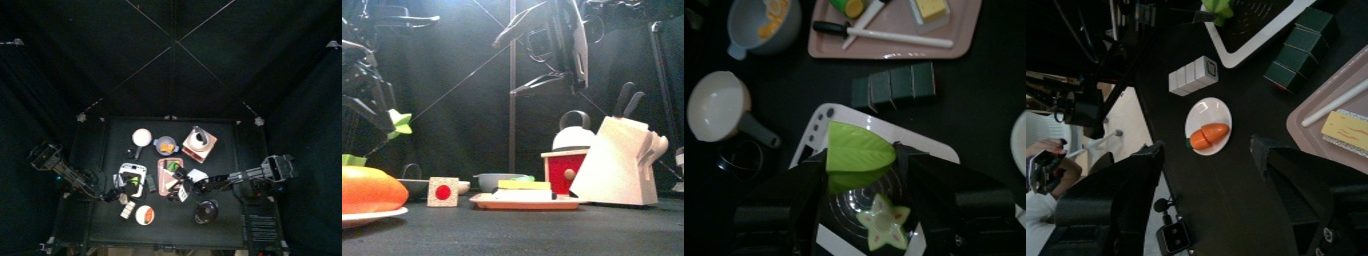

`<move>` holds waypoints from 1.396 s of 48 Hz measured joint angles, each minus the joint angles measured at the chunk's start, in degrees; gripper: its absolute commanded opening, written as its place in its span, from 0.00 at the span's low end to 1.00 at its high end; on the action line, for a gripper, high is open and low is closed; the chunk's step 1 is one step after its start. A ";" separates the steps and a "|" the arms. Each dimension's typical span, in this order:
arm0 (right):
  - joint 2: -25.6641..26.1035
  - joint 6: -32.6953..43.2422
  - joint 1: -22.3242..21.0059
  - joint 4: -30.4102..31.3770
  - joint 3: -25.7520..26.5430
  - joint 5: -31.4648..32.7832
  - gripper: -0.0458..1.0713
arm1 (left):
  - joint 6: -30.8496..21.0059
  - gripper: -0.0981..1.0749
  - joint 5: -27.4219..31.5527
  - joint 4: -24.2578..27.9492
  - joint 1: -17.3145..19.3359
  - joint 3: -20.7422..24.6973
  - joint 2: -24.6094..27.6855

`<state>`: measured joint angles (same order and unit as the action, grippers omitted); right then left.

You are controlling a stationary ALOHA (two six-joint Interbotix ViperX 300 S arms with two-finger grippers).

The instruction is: Place starfruit top on stove

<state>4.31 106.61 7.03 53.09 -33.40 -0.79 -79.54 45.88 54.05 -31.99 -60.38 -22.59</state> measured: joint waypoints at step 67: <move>-1.49 0.09 -0.09 -0.09 0.00 -0.09 0.93 | 0.97 0.94 -9.58 0.35 10.28 -4.31 -12.74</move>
